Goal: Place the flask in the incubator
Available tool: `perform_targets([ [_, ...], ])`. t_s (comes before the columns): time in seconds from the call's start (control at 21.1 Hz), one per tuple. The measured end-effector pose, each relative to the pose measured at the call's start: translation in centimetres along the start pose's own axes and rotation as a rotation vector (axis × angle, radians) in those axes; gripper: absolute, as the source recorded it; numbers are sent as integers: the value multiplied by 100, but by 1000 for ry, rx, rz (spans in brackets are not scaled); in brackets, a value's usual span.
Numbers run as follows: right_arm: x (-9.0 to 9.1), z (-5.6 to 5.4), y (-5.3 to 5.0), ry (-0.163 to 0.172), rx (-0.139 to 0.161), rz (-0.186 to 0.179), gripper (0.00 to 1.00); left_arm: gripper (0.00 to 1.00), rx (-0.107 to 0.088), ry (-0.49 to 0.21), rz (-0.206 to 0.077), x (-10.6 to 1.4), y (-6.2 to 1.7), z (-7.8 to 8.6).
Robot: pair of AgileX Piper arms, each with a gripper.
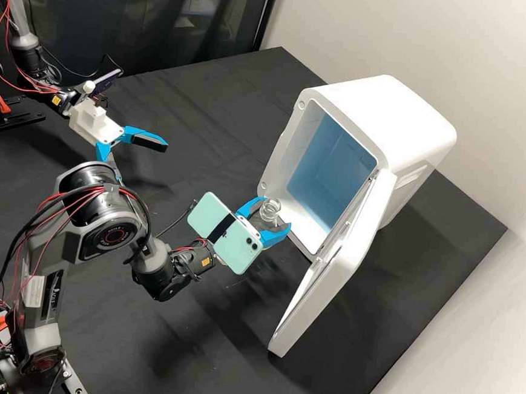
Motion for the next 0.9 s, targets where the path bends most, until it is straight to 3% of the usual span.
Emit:
perform_targets([
  [0.19,-6,-24,13,9,-5,-1,0,100,0,0,0,0,0,0],
  [0.38,-29,-156,72,52,-14,21,0,100,0,0,1,-1,3,1],
  [0.62,66,-306,52,98,-28,11,0,100,-5,0,1,-1,3,1],
  [0.76,178,-377,82,100,-39,30,0,100,-5,0,1,-1,3,1],
  [0.9,347,-383,59,72,-40,34,0,100,-5,0,1,-1,3,1],
])
